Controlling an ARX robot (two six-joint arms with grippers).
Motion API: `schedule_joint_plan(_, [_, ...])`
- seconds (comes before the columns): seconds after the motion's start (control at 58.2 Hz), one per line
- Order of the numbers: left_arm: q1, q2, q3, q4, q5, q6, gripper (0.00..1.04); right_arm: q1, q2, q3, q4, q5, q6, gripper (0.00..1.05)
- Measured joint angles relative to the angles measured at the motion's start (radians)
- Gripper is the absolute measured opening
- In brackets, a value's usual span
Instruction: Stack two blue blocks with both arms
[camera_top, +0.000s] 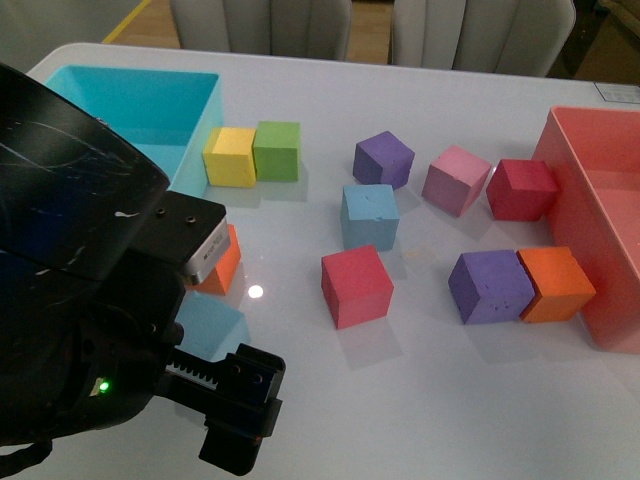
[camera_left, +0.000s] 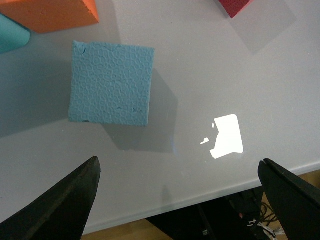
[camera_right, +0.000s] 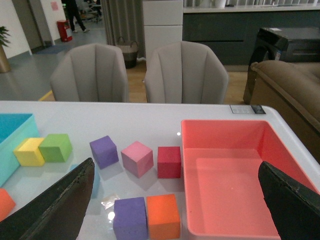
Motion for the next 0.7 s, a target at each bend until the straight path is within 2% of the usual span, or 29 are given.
schedule_joint_plan(0.705, [0.089,0.131,0.134,-0.048,-0.065,0.171,0.96,0.000,0.000,0.000,0.000,0.000,0.000,0.96])
